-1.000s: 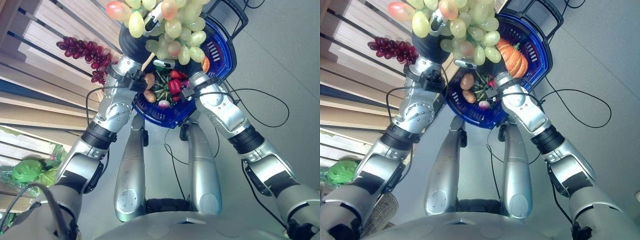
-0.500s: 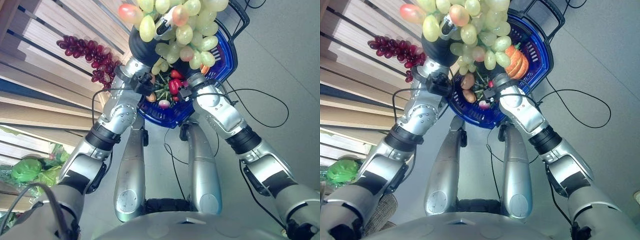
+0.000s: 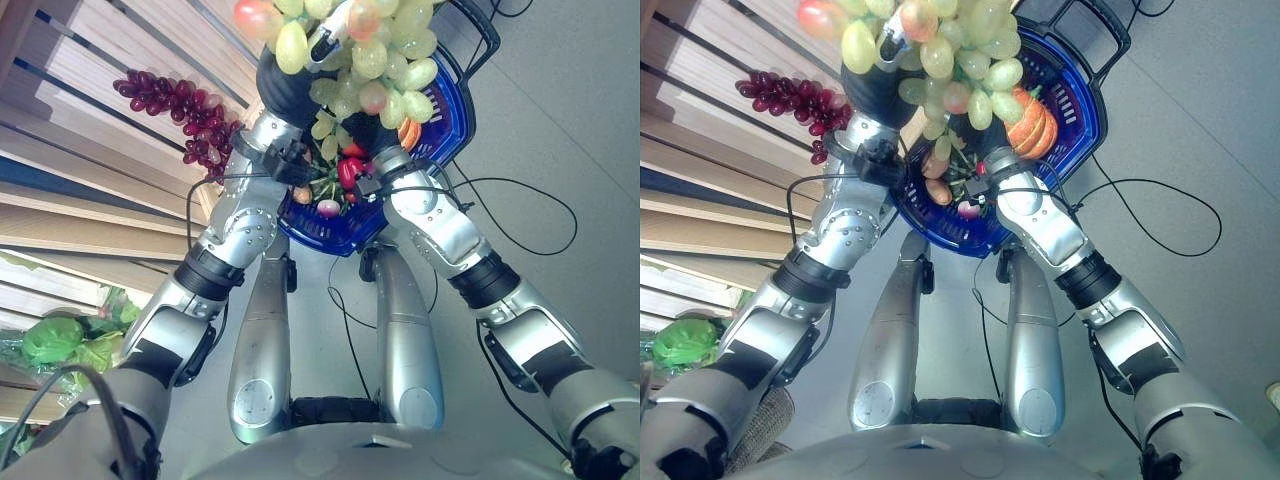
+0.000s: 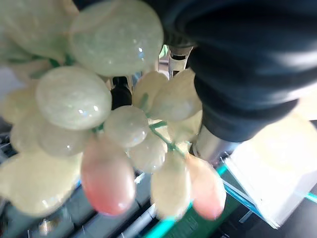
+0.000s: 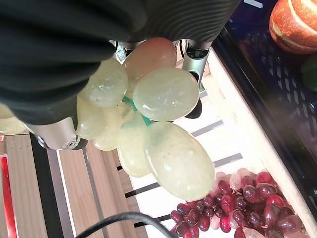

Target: Pick up fruits and vegetables into the basket

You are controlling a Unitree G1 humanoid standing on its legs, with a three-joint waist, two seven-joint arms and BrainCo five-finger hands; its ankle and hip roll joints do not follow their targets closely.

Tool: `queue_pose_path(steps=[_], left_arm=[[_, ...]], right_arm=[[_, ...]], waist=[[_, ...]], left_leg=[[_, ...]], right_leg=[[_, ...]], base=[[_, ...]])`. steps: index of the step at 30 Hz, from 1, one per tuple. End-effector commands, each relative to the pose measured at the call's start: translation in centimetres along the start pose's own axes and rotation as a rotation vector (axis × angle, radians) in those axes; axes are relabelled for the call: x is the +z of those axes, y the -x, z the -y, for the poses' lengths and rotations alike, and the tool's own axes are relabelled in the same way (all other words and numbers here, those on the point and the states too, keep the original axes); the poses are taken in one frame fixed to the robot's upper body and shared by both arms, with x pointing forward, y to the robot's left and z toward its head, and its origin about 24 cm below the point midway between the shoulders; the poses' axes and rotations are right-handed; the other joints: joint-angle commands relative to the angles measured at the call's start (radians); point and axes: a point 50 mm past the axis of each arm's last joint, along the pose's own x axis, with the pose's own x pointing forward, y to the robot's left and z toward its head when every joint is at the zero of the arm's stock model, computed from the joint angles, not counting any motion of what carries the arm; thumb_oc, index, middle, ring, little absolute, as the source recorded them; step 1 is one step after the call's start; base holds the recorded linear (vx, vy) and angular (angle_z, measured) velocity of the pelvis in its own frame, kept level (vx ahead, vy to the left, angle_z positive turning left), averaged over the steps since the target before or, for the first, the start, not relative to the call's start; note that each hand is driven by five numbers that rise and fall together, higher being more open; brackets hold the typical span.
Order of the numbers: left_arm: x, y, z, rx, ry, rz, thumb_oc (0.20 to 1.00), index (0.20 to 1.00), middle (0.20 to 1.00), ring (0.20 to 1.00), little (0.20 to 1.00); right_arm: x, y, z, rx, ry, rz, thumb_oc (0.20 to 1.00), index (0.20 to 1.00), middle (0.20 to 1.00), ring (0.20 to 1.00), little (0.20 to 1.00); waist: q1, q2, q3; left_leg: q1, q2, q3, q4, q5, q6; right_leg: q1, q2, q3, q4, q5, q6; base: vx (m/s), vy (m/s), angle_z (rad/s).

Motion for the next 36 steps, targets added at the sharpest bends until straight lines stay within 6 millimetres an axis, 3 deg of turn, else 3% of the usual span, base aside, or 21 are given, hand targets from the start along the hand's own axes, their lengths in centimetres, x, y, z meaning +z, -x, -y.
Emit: queue_pose_path(steps=[1,10,24,36], left_arm=[[3.6,-0.9,1.2,0.032,-0.108,0.228,1.0,1.0,1.0,1.0,1.0],[4.8,0.7,-2.3,0.425,-0.372,0.273,1.0,1.0,1.0,1.0,1.0],[4.6,1.3,-5.7,0.651,-0.671,0.187,1.0,1.0,1.0,1.0,1.0],[4.0,3.2,-8.5,0.748,-0.718,0.087,1.0,1.0,1.0,1.0,1.0]], right_arm=[[3.0,-0.5,0.1,-0.007,-0.025,0.155,0.2,0.2,0.2,0.2,0.2],[2.8,-0.1,1.1,-0.05,-0.023,0.164,0.2,0.2,0.2,0.2,0.2],[2.1,-0.1,1.8,-0.075,-0.02,0.136,0.2,0.2,0.2,0.2,0.2],[1.3,0.4,2.7,-0.088,0.002,0.117,0.2,0.2,0.2,0.2,0.2]], waist=[[-0.012,0.045,-0.034],[0.001,0.055,-0.034],[0.001,0.061,-0.034],[-0.011,0.067,-0.034]], left_leg=[[-0.011,-0.074,0.012,0.139,-0.147,0.055],[-0.019,-0.081,0.002,0.139,-0.142,0.051],[-0.021,-0.073,0.013,0.141,-0.138,0.04],[-0.024,-0.064,0.029,0.145,-0.138,0.035]], right_leg=[[0.107,0.0,-0.026,-0.226,0.112,0.098],[0.1,-0.006,-0.038,-0.221,0.103,0.101],[0.097,-0.006,-0.038,-0.205,0.09,0.1],[0.087,-0.003,-0.03,-0.195,0.086,0.1]], base=[[0.0,0.0,0.0],[0.0,-0.002,0.03],[0.0,0.002,0.02],[0.0,0.012,0.0]])
